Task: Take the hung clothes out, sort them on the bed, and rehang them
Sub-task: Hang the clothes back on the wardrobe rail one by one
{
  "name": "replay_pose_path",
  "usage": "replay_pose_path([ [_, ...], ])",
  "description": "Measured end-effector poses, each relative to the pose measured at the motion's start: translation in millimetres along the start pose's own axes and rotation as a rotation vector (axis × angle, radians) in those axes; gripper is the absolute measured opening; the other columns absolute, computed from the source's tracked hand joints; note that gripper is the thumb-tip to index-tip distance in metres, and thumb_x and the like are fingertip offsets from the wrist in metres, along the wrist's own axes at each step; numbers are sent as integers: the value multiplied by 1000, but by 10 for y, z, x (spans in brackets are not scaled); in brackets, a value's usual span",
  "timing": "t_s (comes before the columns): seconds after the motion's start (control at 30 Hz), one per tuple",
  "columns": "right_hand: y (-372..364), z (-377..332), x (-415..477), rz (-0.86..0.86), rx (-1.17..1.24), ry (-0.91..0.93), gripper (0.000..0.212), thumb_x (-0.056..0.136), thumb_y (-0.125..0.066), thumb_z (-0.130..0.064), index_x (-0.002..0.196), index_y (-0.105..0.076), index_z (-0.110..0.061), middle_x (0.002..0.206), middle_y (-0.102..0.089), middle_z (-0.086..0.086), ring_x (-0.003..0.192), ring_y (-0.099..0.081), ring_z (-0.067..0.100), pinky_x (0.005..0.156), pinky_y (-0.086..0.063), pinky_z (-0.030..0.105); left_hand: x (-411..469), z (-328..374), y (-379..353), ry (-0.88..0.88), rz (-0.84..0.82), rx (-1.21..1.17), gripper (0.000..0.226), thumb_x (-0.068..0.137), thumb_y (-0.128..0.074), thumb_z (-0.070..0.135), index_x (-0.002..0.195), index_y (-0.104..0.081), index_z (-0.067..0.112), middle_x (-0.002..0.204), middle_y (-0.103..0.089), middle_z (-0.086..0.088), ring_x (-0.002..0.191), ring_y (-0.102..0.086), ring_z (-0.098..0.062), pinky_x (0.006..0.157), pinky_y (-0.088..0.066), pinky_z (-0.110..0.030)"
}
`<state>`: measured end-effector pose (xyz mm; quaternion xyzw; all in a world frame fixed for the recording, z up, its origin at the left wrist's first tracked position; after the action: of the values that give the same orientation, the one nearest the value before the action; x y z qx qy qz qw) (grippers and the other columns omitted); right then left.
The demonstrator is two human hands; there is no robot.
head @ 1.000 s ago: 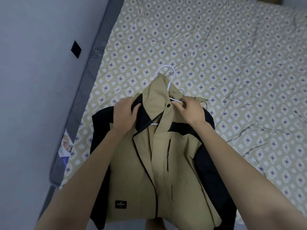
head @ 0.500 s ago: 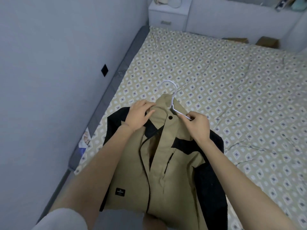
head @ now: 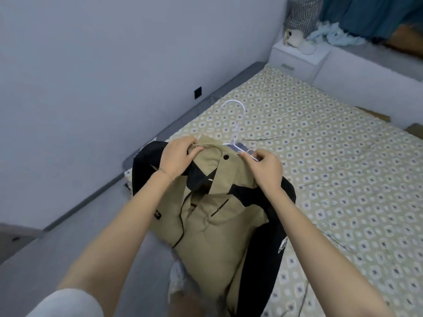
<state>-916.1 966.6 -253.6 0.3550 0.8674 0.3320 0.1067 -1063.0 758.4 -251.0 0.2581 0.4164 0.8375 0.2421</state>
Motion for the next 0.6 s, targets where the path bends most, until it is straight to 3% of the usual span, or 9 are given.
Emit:
replay_pose_path([
  [0.17, -216, -686, -340, -118, 13, 191, 56, 79, -70, -60, 59, -40, -16, 52, -44, -1, 52, -42, 10, 49, -28, 24, -833, -104, 743, 195, 155, 59, 23, 98, -57, 39, 88, -57, 19, 81, -65, 2, 75, -60, -20, 64, -44, -37],
  [0.27, -327, -1120, -548, -163, 52, 318, 57, 77, -72, -58, 61, -45, -11, 56, -49, 5, 56, -45, 16, 52, -31, 29, -1298, -110, 1159, 291, 284, 127, 24, 98, -58, 40, 89, -56, 19, 79, -64, 4, 74, -59, -20, 59, -36, -32],
  [0.33, -378, -1382, -721, -184, 69, 380, 57, 75, -72, -58, 57, -40, -15, 53, -43, 1, 54, -42, 13, 53, -32, 32, -1602, -105, 1395, 354, 355, 155, 27, 98, -58, 42, 95, -63, 15, 82, -66, 3, 76, -60, -20, 59, -40, -33],
  [0.43, -480, -1673, -1018, -216, 83, 424, 55, 71, -72, -60, 58, -43, -15, 54, -48, -2, 56, -46, 13, 56, -38, 35, -2074, -85, 1673, 432, 439, 182, 27, 97, -59, 43, 96, -65, 16, 80, -62, 7, 75, -59, -21, 60, -45, -36],
  [0.6, -606, -1911, -1705, -279, 92, 495, 54, 68, -73, -60, 62, -50, -12, 55, -53, 0, 60, -52, 18, 57, -41, 35, -2975, -47, 1888, 511, 537, 186, 28, 95, -61, 42, 91, -64, 14, 73, -58, 6, 67, -58, -21, 55, -39, -32],
])
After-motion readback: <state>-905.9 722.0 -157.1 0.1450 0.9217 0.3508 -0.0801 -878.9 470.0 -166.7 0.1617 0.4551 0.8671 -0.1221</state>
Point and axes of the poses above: each hand's wrist, its own x-axis towards the middle knuckle, its own y-axis out of the back of the hand, z = x × y, the point moved 3 cm from there along x, towards the middle knuckle
